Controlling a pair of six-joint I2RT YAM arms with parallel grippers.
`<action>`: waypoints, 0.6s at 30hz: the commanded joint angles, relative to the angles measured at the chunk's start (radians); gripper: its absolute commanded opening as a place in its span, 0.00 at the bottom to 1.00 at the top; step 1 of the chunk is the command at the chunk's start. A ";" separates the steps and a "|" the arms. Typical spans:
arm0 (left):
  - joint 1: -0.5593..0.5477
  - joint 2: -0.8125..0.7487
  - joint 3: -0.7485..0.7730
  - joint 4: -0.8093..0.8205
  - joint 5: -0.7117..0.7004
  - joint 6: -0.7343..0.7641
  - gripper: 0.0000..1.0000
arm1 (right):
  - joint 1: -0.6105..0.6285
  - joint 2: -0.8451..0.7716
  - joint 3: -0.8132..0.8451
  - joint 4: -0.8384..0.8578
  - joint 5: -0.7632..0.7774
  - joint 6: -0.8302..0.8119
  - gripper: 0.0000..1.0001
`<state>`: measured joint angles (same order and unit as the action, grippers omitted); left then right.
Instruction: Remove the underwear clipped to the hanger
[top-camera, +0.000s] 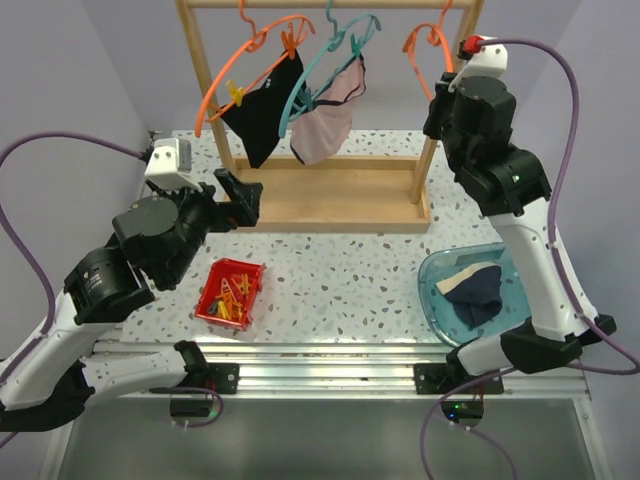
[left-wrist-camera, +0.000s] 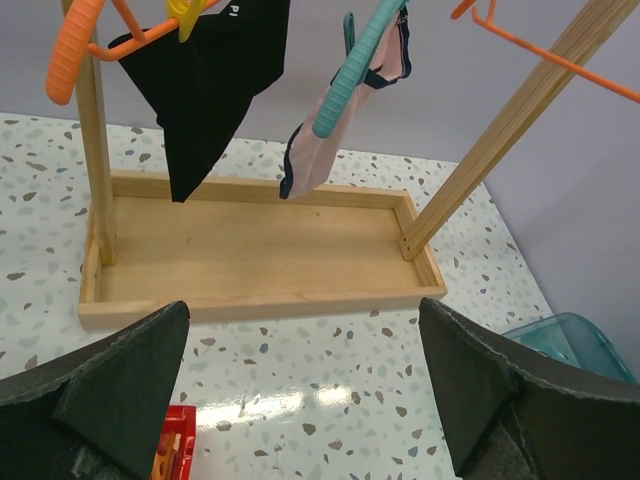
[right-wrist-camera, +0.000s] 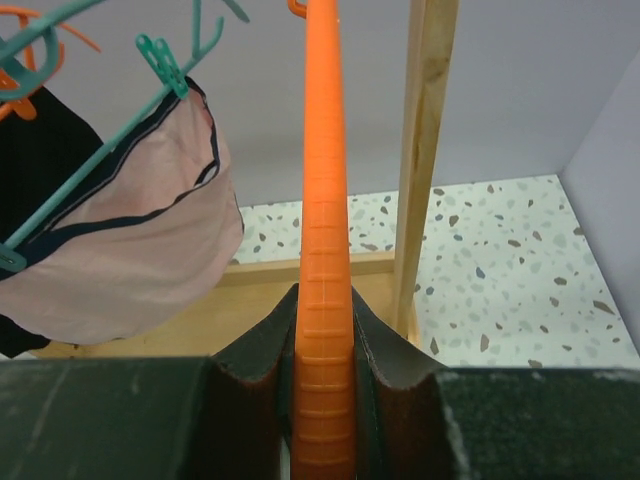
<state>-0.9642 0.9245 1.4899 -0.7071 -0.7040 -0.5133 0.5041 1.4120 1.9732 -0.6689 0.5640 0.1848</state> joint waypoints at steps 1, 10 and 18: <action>0.001 -0.010 -0.010 -0.003 -0.009 -0.027 1.00 | -0.030 0.039 0.085 -0.107 -0.062 0.065 0.00; 0.001 -0.006 0.000 0.003 -0.014 -0.001 1.00 | -0.072 0.036 0.079 -0.204 -0.142 0.123 0.00; 0.001 0.072 0.078 0.109 -0.035 0.151 1.00 | -0.070 -0.117 -0.037 -0.311 -0.254 0.145 0.98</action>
<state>-0.9642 0.9607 1.5066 -0.6956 -0.7132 -0.4522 0.4374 1.3727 1.9724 -0.9131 0.3820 0.3119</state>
